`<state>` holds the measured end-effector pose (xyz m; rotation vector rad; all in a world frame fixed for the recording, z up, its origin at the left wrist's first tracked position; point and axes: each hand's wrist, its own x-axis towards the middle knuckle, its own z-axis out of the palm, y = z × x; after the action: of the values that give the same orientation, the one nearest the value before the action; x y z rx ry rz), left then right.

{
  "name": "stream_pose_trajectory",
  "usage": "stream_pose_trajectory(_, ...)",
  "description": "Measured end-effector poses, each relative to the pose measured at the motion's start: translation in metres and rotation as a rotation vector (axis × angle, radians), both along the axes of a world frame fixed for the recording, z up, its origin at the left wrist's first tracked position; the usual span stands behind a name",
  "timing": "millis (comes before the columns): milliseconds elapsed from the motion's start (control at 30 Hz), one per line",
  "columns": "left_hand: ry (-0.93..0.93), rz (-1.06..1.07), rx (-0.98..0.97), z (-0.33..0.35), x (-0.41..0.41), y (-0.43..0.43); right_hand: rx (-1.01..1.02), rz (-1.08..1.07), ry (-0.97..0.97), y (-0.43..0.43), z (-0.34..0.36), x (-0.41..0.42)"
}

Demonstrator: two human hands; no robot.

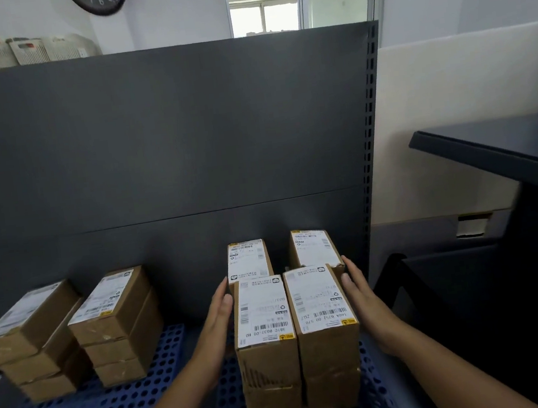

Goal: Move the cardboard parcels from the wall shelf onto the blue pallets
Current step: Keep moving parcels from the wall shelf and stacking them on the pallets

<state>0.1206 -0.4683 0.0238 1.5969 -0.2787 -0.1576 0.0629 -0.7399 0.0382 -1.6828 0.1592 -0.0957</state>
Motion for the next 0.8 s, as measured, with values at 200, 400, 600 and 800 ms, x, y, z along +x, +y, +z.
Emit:
stream_pose_trajectory(200, 0.005, -0.097, -0.017, 0.008, 0.001, -0.006, -0.042, 0.075, -0.023, 0.002, -0.002, 0.008)
stream_pose_trajectory(400, 0.019, -0.107, 0.026, 0.009, 0.006, -0.004, -0.058, 0.122, -0.023, 0.000, 0.002, 0.008)
stream_pose_trajectory(600, 0.028, -0.090, 0.025, 0.009, 0.004, -0.001, -0.063, 0.104, -0.011, 0.001, 0.003, 0.004)
stream_pose_trajectory(800, 0.016, -0.012, 0.018, 0.013, -0.001, 0.012, -0.106, 0.033, -0.039, -0.001, 0.020, -0.009)
